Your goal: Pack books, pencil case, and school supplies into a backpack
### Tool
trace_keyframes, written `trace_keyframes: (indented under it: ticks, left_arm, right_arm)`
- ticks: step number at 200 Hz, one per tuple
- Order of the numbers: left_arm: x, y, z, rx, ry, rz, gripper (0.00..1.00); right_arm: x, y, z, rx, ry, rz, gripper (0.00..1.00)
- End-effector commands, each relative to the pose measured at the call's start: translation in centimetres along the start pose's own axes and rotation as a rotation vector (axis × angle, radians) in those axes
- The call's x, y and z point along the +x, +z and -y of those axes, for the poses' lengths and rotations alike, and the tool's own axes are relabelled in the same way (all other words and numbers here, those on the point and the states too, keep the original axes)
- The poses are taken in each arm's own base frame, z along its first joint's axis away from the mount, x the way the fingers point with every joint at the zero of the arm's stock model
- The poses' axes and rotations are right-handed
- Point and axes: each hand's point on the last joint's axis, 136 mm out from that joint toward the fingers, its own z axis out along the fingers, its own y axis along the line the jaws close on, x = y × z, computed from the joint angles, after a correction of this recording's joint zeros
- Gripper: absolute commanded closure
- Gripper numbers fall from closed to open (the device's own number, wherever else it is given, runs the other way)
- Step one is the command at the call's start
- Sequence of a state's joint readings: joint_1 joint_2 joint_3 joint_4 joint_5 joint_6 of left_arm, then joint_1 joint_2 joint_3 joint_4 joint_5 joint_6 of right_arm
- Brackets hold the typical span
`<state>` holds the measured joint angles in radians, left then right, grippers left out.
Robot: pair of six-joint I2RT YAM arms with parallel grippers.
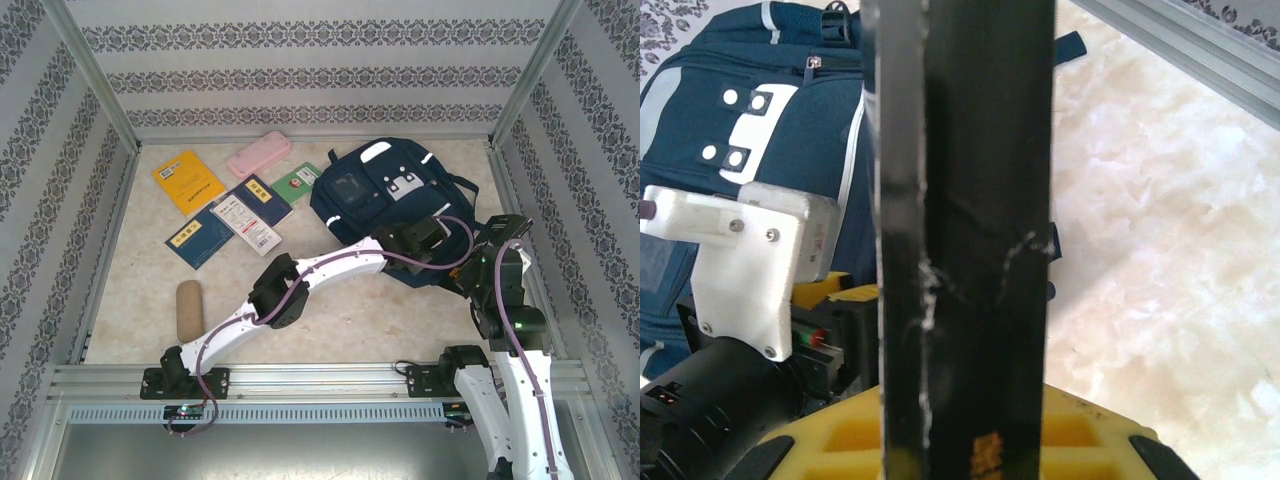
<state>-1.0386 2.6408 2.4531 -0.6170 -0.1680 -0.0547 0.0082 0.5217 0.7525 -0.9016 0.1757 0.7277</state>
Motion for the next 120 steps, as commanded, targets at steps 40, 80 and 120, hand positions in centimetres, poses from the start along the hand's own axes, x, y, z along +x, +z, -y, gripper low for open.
trace_keyframes:
  ticks: [40, 80, 120]
  left_arm:
    - [-4.9, -5.8, -5.5, -0.120, -0.119, 0.096, 1.00]
    - [-8.5, -11.8, -9.8, -0.123, -0.273, 0.188, 1.00]
    - [-10.7, -16.8, -13.4, -0.094, -0.425, 0.265, 1.00]
  right_arm:
    - [-2.2, -0.4, -3.3, -0.128, -0.017, 0.047, 1.00]
    - [-2.7, -0.8, -4.1, -0.171, 0.006, 0.064, 1.00]
    - [-3.0, -0.8, -7.8, -0.350, 0.023, 0.039, 1.00]
